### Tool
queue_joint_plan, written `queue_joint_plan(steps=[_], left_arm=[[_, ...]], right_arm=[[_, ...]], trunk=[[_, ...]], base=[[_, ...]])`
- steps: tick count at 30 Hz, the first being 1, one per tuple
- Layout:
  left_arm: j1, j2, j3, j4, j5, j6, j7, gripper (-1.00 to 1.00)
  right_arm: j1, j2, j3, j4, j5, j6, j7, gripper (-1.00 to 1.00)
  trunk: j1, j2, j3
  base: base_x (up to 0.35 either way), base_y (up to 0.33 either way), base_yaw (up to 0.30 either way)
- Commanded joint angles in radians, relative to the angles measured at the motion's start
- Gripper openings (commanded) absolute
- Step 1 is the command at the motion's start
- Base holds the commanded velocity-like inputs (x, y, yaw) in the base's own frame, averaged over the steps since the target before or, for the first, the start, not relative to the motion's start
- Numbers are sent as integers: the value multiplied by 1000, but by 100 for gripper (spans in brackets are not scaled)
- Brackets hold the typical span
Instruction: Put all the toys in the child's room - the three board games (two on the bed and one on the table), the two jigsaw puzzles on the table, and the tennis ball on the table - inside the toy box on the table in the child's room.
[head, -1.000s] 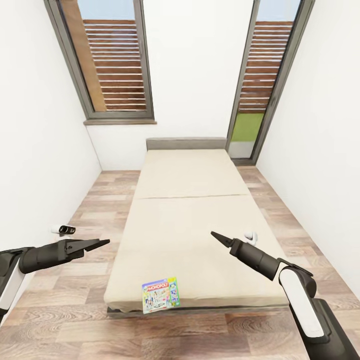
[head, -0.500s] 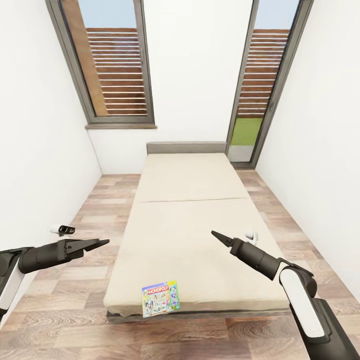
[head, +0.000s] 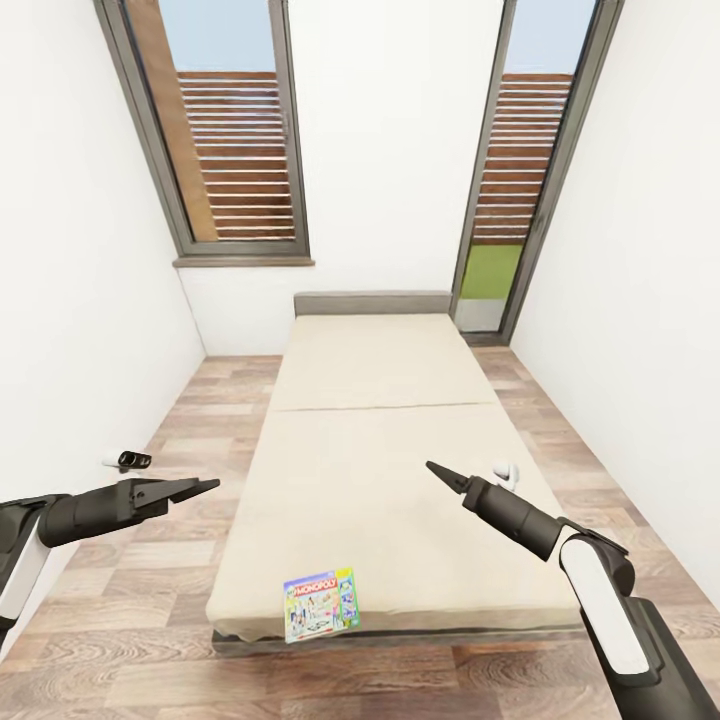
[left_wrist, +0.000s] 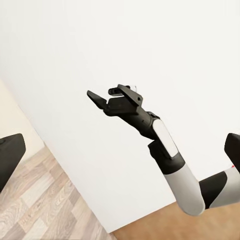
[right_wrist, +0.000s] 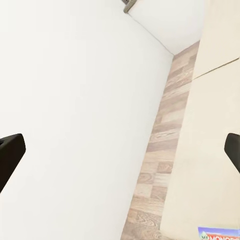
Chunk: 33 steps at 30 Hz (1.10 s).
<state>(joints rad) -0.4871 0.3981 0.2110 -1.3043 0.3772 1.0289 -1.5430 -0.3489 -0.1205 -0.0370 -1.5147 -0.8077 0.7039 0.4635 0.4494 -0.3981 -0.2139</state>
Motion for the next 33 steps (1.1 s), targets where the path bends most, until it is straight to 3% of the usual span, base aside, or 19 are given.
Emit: queue_joint_plan(steps=[1,33], left_arm=[[-1,0,0,0,-1,11,-3,100],[-1,1,-1,7,-1,9,-3,100]], right_arm=[[-1,0,-1,-1,-3,7,1,100],[-1,2,1,1,-2,6,-2,100]], trunk=[[1,-2,0],[1,-2,53]], base=[[0,0,0],[0,0,0]])
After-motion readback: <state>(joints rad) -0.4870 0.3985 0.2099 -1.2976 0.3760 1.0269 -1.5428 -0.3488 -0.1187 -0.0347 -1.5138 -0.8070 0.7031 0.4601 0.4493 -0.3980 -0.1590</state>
